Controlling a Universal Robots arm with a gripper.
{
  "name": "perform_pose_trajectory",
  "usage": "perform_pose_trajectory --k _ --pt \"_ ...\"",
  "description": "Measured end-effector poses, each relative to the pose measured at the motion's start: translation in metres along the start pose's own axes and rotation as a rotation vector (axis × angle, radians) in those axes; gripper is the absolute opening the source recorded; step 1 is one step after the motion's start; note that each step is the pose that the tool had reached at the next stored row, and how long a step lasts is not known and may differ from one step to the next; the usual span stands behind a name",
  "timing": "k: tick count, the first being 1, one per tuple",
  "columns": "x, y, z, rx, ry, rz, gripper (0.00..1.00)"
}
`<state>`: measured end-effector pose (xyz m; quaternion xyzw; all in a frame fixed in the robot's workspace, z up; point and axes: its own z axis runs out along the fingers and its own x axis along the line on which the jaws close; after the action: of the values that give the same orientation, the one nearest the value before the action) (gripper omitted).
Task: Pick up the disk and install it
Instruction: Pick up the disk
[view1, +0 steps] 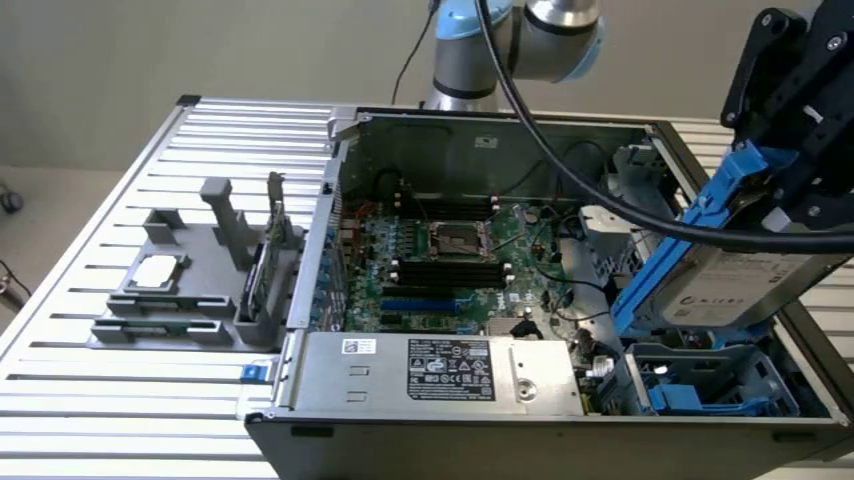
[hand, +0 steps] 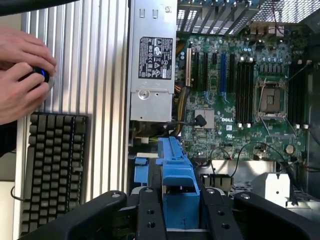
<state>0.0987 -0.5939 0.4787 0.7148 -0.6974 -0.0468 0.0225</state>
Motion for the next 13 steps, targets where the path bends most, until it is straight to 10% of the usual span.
perform_pose_trajectory --k 8,13 --pt "0.006 -0.0323 0.0054 -0.0005 0.0000 0.000 0.33" --pt "0.006 -0.0349 0.0143 -0.0004 0.0000 0.000 0.33"
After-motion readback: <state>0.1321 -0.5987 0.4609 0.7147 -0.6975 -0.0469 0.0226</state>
